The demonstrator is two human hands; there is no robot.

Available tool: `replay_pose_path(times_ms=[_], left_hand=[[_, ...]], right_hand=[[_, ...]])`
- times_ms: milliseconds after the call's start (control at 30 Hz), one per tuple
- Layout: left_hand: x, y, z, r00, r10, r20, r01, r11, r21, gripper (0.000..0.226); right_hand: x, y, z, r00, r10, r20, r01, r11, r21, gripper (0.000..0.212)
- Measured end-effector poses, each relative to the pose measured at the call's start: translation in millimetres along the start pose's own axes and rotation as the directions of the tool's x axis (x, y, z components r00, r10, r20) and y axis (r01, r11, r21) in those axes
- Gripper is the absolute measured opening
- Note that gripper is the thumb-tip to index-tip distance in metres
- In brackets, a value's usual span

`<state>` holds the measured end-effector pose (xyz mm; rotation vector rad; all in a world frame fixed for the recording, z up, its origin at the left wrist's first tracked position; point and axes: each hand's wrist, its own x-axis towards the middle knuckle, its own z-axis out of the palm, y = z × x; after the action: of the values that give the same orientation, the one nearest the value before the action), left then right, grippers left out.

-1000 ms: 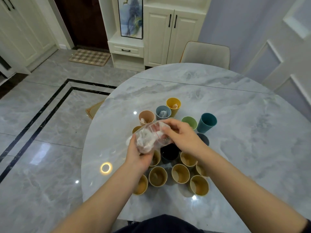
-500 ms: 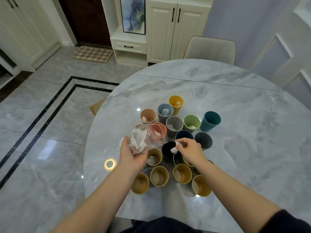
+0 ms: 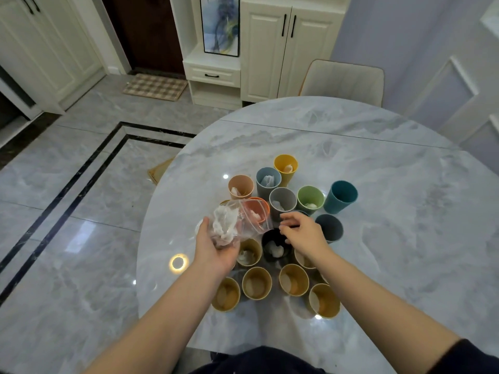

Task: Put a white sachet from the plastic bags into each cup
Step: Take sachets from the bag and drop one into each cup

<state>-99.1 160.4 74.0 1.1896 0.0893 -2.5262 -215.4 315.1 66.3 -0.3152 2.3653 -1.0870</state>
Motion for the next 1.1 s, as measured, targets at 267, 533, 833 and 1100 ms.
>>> replay_pose_path(times_ms=[267,533,833,1100], left_hand=[[3.4,-6.8,4.7,0.999,-0.024,0.028,0.024,1.000,0.021,0.051],[2.0,-17.1,9.4,0.989,-0.033,0.141,0.009,0.986,0.166,0.043],[1.3,-20.3,7.5,0.982,-0.079,0.170,0.050,0.984,0.172,0.043],[9.0,-21.1,9.9,0.976,-0.117,0.183,0.099,0.989,0.107,0.042]], right_hand=[[-26.3,-61.5,-26.1,0.934,-0.350,-0.072,0.356,0.928,0.107,0.023],[-33.9,-69.8,-12.6,0.973,-0.213,0.093,0.215,0.977,-0.007,0.037],[-31.0,-60.0,-9.3,0.956,-0.288,-0.046,0.284,0.955,-0.081,0.022],[-29.4,-53.3,-25.6,0.982,-0.187,0.039,0.182,0.978,0.103,0.005]])
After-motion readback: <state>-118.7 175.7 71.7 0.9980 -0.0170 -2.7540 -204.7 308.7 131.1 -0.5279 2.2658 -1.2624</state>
